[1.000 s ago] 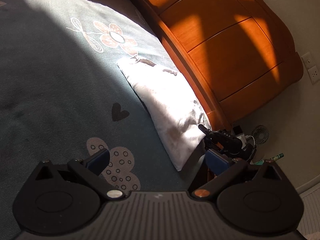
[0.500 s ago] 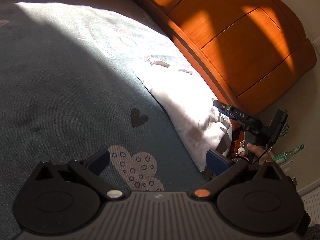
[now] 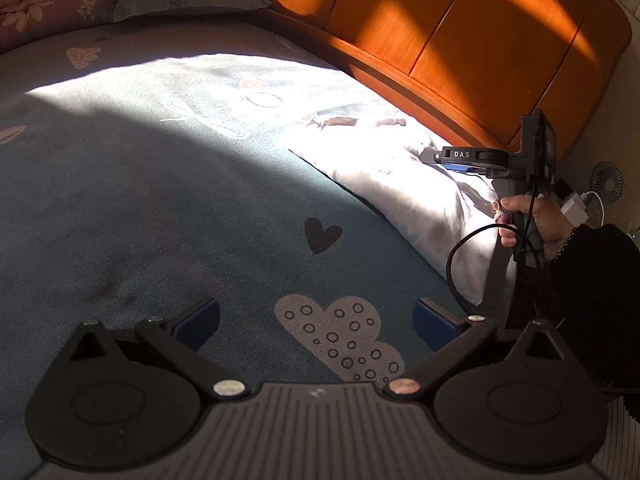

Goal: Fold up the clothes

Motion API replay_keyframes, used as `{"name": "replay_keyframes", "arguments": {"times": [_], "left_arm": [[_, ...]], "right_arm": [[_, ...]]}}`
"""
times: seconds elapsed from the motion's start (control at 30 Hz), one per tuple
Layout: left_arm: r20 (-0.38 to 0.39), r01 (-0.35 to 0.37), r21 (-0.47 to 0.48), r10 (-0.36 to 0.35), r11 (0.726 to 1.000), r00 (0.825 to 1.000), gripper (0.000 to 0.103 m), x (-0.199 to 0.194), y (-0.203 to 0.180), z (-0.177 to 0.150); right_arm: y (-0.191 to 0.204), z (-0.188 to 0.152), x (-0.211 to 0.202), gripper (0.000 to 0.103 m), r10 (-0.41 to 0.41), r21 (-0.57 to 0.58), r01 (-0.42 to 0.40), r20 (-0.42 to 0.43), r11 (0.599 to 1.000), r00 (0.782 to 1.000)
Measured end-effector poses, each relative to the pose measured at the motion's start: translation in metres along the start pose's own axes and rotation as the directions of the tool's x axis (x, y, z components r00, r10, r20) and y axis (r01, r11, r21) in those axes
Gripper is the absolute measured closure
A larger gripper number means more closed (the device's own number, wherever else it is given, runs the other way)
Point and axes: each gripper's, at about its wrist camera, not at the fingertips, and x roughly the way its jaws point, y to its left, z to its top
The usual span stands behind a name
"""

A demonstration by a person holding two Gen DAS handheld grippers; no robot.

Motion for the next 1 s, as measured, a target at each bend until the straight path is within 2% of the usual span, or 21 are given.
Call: {"name": "replay_keyframes", "arguments": {"times": [0.03, 0.1, 0.23, 0.3, 0.47, 0.57, 0.6, 0.67, 0.7, 0.73, 0.8, 0.87, 0.9, 1.0], "left_arm": [[0.009, -0.009, 0.003, 0.009, 1.0, 1.0, 0.001, -0.002, 0.001, 0.0], [0.028, -0.027, 0.008, 0.027, 1.0, 0.999, 0.001, -0.005, 0.004, 0.0], [0.036, -0.068, 0.022, 0.067, 0.997, 0.997, 0.001, -0.007, 0.004, 0.0], [0.036, -0.093, 0.042, 0.091, 0.995, 0.995, 0.001, -0.008, 0.003, -0.002], [0.069, -0.154, 0.067, 0.15, 0.986, 0.986, 0.001, -0.013, 0.003, -0.005], [0.082, -0.164, 0.044, 0.16, 0.985, 0.984, 0.001, -0.016, 0.005, -0.004], [0.085, -0.169, 0.037, 0.165, 0.985, 0.983, 0.001, -0.017, 0.006, -0.004], [0.089, -0.184, 0.043, 0.179, 0.982, 0.98, 0.001, -0.02, 0.005, -0.004], [0.095, -0.194, 0.052, 0.188, 0.98, 0.978, 0.001, -0.023, 0.004, -0.004], [0.102, -0.204, 0.061, 0.197, 0.977, 0.975, 0.001, -0.027, 0.002, -0.005], [0.121, -0.235, 0.088, 0.224, 0.968, 0.967, 0.001, -0.035, -0.001, -0.007], [0.136, -0.266, 0.11, 0.25, 0.958, 0.959, 0.001, -0.041, -0.003, -0.01], [0.137, -0.278, 0.117, 0.262, 0.953, 0.955, 0.001, -0.042, -0.004, -0.011], [0.14, -0.299, 0.137, 0.281, 0.944, 0.95, 0.001, -0.046, -0.008, -0.015]], "right_arm": [[0.001, 0.006, 0.0, 0.05, -0.003, 0.003, 0.003, -0.005, 1.0, 1.0], [0.008, 0.014, -0.011, 0.05, -0.008, -0.015, 0.009, 0.049, 1.0, 0.999], [0.024, 0.013, -0.012, 0.046, 0.039, -0.044, -0.038, 0.038, 0.998, 0.999], [0.032, 0.013, -0.012, 0.039, 0.063, -0.058, -0.061, 0.032, 0.996, 0.998], [0.053, 0.012, -0.013, 0.038, 0.122, -0.093, -0.12, 0.015, 0.988, 0.992], [0.065, 0.011, -0.014, 0.032, 0.156, -0.113, -0.155, 0.003, 0.981, 0.988], [0.076, 0.003, -0.011, 0.029, 0.159, -0.152, -0.16, -0.017, 0.975, 0.987], [0.099, -0.013, -0.005, 0.016, 0.161, -0.23, -0.17, -0.058, 0.958, 0.985], [0.112, -0.022, -0.003, 0.008, 0.128, -0.298, -0.135, -0.043, 0.945, 0.991], [0.121, -0.026, -0.005, 0.008, 0.091, -0.337, -0.098, -0.037, 0.936, 0.995], [0.126, -0.024, -0.019, 0.009, 0.084, -0.327, -0.091, -0.034, 0.941, 0.996], [0.122, -0.027, -0.049, 0.008, 0.132, -0.295, -0.119, 0.024, 0.948, 0.991], [0.118, -0.031, -0.065, 0.007, 0.12, -0.284, -0.1, 0.052, 0.953, 0.991], [0.101, -0.054, -0.085, 0.005, 0.067, -0.244, -0.056, 0.038, 0.968, 0.997]]}}
